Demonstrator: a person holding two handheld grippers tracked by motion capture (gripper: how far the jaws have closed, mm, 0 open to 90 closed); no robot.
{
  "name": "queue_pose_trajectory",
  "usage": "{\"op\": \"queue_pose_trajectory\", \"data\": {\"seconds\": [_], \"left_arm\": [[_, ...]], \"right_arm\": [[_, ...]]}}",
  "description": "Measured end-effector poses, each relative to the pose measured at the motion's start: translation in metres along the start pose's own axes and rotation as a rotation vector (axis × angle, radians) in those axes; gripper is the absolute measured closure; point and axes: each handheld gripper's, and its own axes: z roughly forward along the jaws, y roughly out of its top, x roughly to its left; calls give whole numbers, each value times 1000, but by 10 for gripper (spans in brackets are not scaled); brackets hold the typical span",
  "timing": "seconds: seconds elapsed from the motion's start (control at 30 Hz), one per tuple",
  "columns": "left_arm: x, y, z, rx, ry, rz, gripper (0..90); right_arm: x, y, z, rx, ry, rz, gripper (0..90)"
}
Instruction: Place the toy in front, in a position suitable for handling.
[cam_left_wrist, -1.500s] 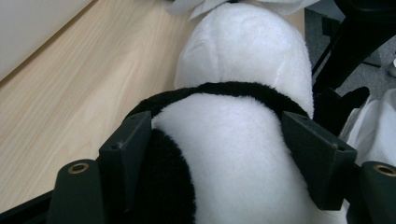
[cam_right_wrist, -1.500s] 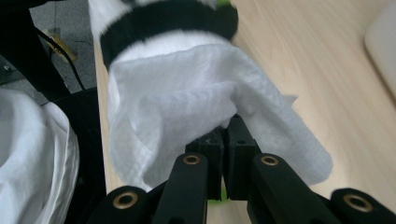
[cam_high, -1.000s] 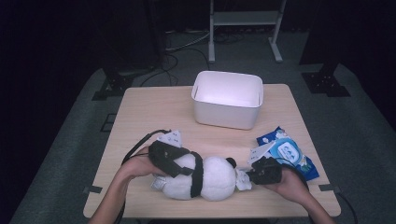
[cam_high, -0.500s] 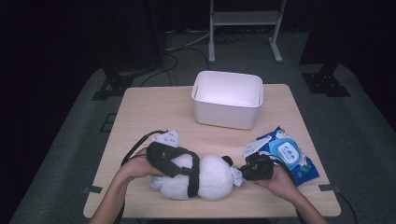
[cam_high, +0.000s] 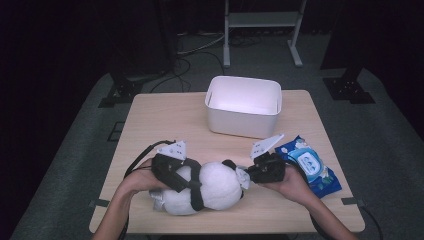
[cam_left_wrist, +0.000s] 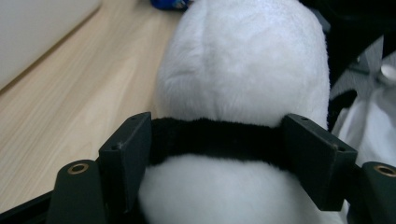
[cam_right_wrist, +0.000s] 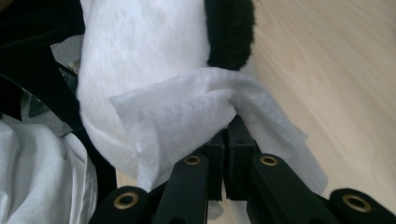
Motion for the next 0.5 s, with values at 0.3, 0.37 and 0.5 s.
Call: {"op": "queue_pose_trajectory", "data": {"seconds": [0.3,0.37,0.5], "left_arm": [[-2,-6,-20,-3,-6,15,316],[-2,-5,-20,-14,-23,36,347],[-2,-4,-16,-15,-41,50,350]], "right_arm": [[10,34,1,-13,16,-60,872],[10,39,0,-13,11,-64,872],[10,44,1,-12,14,-67,873]]}}
